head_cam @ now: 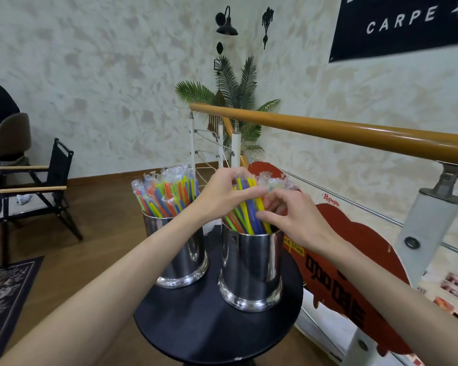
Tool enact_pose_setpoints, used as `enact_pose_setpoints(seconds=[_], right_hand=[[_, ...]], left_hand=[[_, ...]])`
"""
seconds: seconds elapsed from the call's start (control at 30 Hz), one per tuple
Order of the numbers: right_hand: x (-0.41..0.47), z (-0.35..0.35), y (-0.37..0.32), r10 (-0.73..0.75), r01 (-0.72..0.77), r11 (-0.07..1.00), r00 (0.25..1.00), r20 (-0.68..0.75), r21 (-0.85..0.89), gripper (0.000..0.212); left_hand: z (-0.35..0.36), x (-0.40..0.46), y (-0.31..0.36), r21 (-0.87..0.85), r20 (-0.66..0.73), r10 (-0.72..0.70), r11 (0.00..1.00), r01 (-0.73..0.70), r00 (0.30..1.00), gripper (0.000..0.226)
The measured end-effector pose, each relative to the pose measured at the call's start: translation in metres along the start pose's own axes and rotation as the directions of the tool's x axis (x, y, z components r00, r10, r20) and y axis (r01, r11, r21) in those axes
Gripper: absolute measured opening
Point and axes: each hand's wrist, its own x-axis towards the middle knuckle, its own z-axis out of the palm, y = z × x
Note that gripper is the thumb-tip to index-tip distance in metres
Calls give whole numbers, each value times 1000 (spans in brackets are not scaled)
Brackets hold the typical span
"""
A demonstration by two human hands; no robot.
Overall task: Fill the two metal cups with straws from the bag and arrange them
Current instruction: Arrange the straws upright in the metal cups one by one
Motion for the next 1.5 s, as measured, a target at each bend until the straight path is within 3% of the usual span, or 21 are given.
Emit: enact_pose_setpoints(seconds=[0.23, 0.4, 0.57, 0.67, 0.77, 0.93, 1.0, 1.23, 1.5], right_hand=[[-3, -3, 2, 1, 3, 997, 999, -47, 79, 19], [-3, -7, 0, -25, 36, 992, 996, -88, 122, 28], [-4, -4, -1, -69, 74, 985, 997, -36, 157, 24], [-3, -8, -2, -116, 124, 986, 991, -71, 112, 18], [3, -15, -4, -163, 173, 983, 976, -145, 65, 12], [13, -20, -15, -213, 226, 973, 960, -182, 54, 9], [14, -22, -18, -220, 231, 972, 960, -174, 45, 17], [27, -33, -18, -289, 286, 957, 938, -194, -43, 39], [48, -32, -22, -342, 322, 940, 877, -337, -117, 26]], left_hand=[[-7, -8, -10, 105, -39, 52, 993, -48, 998, 34], [-4, -14, -4, 91, -75, 111, 990, -104, 991, 25], [-2, -15, 0, 31, -99, 39, 999, -36, 994, 25], [-5, -19, -3, 69, -82, 33, 997, -27, 996, 32], [-6, -26, -4, 211, -2, 48, 976, -46, 999, 42], [-5, -32, -7, 478, 22, 170, 864, -160, 985, 11], [-5, -34, -11, 528, 10, 182, 834, -160, 983, 16], [-11, -38, -13, 554, -7, 205, 816, -167, 979, 11], [-8, -35, -11, 523, 26, 165, 838, -154, 986, 8]])
